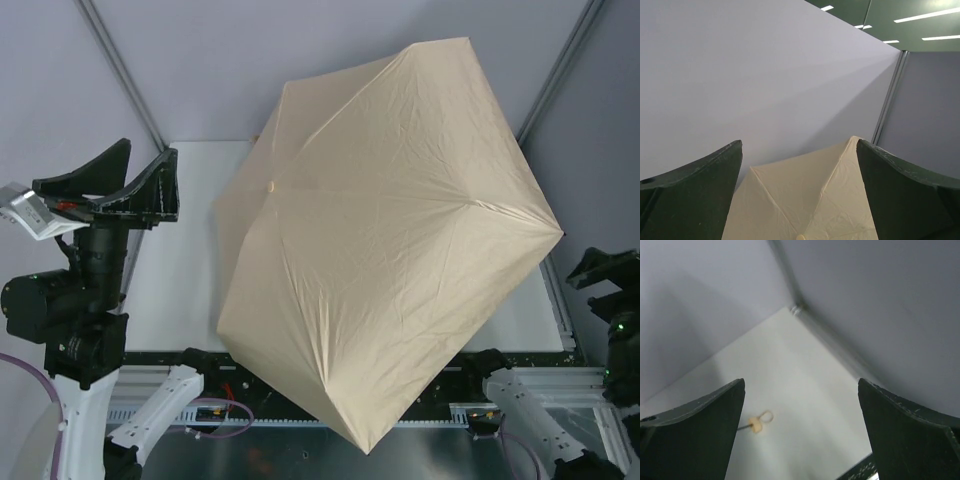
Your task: Put away the umbrella
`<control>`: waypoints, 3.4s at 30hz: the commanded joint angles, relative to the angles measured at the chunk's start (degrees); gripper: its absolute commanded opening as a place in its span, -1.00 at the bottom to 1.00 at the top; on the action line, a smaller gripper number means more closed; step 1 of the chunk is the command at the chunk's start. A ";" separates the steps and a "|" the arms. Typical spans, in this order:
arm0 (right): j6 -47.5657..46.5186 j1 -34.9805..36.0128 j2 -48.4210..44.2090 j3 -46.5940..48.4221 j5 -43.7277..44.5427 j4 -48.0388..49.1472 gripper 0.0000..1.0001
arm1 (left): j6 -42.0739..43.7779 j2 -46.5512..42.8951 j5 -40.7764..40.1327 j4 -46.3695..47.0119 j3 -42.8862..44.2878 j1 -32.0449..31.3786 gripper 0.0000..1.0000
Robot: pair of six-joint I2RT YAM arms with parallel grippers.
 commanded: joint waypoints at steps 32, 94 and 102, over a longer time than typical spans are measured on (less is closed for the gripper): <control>-21.59 75.15 -4.09 -60.15 54.34 76.66 0.98 | -6.37 2.37 8.60 -0.94 1.52 -2.72 0.97; 15.76 8.30 42.74 -37.41 -76.08 65.14 -1.00 | 1.16 -0.93 6.12 -7.94 11.28 -2.92 0.99; 29.87 13.60 29.47 -38.06 -58.80 68.49 -1.00 | -2.87 -4.28 2.71 -15.24 3.96 -3.11 0.92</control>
